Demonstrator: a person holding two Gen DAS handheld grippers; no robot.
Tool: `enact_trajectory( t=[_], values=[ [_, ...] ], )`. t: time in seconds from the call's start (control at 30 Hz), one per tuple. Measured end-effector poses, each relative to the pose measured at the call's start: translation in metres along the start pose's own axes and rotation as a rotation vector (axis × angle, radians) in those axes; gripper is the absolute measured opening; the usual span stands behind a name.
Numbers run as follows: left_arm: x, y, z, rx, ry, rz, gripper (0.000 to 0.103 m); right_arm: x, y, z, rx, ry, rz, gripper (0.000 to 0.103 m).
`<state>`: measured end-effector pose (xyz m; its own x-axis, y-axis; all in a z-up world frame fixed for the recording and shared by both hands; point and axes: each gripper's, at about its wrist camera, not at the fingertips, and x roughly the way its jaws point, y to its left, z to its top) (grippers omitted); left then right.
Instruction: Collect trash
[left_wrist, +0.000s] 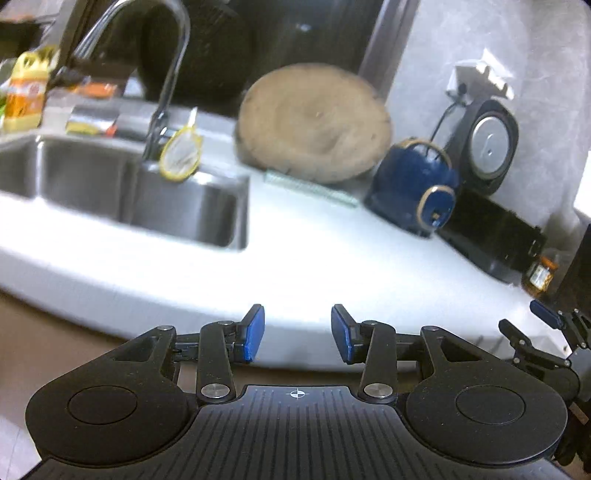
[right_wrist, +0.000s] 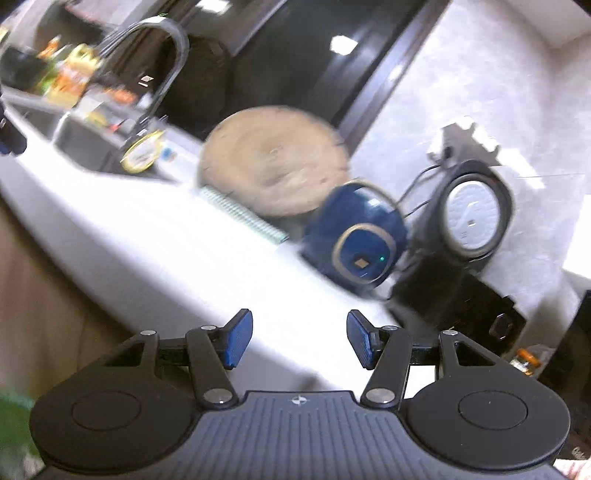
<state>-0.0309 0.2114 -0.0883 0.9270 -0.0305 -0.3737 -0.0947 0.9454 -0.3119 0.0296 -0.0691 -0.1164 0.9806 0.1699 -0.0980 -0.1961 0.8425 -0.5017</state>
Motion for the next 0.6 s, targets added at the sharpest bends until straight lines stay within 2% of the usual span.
enact_trajectory(
  t=[0.13,0.4,0.53,0.6],
  values=[
    [0.012,-0.027,0.034,0.039,-0.032,-0.022,0.044,0.012,-0.021,0.031,0.081,0.013,-0.016,0.061],
    [0.04,-0.068,0.083,0.119,-0.074,-0.033,0.044,0.046,-0.049,0.078,0.281,0.024,0.052,0.064],
    [0.044,-0.078,0.09,0.115,-0.058,-0.012,0.044,0.06,-0.053,0.093,0.326,0.043,0.103,0.065],
    [0.048,-0.08,0.091,0.086,-0.01,0.008,0.044,0.064,-0.054,0.099,0.351,0.068,0.128,0.065]
  ],
)
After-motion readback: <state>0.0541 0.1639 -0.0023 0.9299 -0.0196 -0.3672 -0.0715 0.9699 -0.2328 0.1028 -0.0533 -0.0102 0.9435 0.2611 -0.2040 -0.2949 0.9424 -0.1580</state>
